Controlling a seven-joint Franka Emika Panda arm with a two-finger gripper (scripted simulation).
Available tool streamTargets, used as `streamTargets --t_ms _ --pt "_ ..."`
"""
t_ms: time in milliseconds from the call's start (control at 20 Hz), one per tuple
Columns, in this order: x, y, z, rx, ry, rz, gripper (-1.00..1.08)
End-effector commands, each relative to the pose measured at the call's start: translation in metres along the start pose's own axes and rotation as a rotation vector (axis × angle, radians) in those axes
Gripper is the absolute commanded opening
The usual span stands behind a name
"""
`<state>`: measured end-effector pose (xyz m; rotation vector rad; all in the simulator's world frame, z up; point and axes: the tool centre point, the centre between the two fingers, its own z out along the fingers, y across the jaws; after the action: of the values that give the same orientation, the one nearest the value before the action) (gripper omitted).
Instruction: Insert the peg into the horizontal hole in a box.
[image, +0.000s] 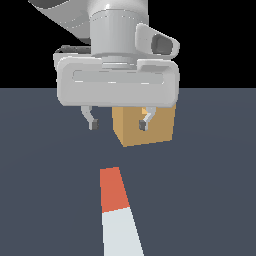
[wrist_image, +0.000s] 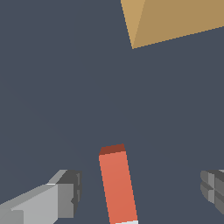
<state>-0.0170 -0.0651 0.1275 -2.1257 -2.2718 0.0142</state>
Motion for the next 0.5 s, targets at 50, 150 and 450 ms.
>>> streamTargets --t_ms 50,150,450 --pt "-0.032 -0.003 0.012 -0.005 -0.004 -0.035 1.00" --pt "-0.051 -0.004 0.019 -0.008 -0.007 -0.056 1.00" --pt "-0.102 -0.004 0.037 -0.016 -0.013 -0.113 1.00"
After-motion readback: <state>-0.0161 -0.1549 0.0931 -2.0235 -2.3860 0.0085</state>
